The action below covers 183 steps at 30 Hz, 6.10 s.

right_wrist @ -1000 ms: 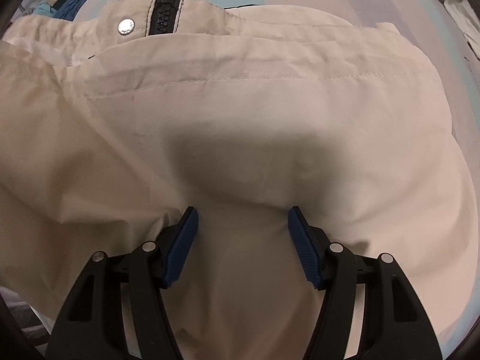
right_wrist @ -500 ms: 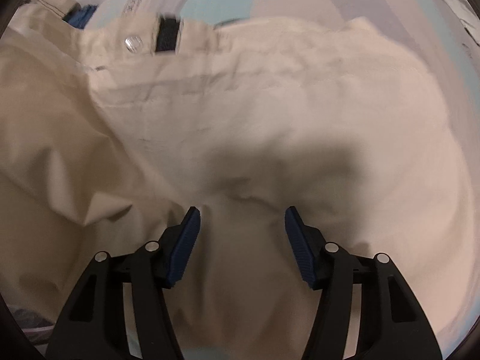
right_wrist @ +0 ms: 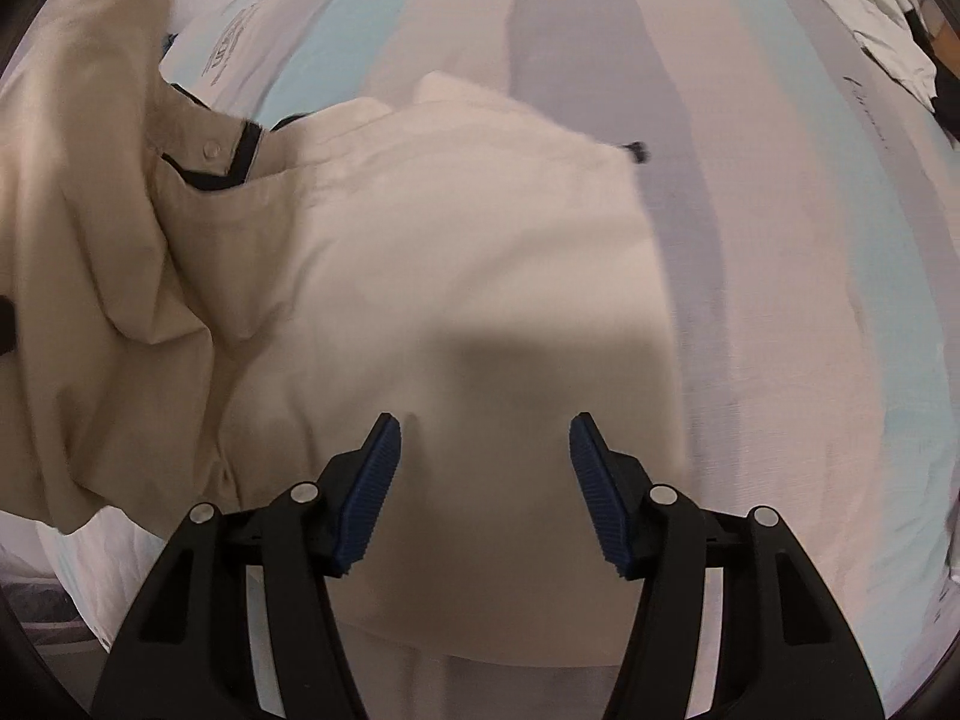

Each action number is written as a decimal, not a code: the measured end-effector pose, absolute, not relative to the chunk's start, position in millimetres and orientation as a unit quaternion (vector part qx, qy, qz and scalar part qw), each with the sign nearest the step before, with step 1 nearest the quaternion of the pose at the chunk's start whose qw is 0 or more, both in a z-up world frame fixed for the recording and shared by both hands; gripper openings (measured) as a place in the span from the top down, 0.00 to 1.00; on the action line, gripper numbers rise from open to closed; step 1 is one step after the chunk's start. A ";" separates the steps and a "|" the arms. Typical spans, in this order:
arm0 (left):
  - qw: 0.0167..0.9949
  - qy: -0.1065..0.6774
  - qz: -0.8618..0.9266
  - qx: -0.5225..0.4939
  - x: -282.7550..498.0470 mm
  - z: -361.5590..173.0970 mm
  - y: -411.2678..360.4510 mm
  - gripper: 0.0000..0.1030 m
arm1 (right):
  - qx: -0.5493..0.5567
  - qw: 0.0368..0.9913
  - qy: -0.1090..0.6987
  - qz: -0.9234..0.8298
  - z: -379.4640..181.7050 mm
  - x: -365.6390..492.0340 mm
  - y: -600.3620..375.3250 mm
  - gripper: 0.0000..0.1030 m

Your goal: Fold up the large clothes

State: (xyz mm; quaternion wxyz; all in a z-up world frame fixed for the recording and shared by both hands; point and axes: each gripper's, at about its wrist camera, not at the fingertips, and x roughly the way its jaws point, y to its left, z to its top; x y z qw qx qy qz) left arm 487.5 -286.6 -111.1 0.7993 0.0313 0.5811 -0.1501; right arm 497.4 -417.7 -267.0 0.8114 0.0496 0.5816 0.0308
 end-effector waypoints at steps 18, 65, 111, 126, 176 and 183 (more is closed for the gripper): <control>0.766 0.619 -0.154 0.077 492.1 -187.7 -442.8 0.87 | 0.068 0.812 0.579 0.024 -267.8 465.2 -535.4 0.46; 0.746 0.638 -0.167 0.089 462.6 -224.5 -515.1 0.12 | 0.107 0.820 0.561 -0.037 -256.4 422.5 -642.5 0.23; 0.715 0.653 -0.246 -0.040 535.2 -216.9 -227.3 0.05 | 0.098 0.771 0.624 0.078 -283.6 514.8 -492.1 0.23; 0.689 0.652 -0.303 -0.093 541.3 -247.2 -241.9 0.05 | 0.117 0.763 0.632 0.072 -308.7 530.4 -507.1 0.18; 0.705 0.642 -0.296 -0.043 522.1 -267.1 -261.6 0.40 | 0.121 0.759 0.620 0.161 -296.8 539.5 -448.2 0.73; 0.717 0.629 -0.298 -0.017 514.7 -249.9 -262.9 0.48 | 0.113 0.771 0.607 0.156 -282.5 537.7 -441.9 0.76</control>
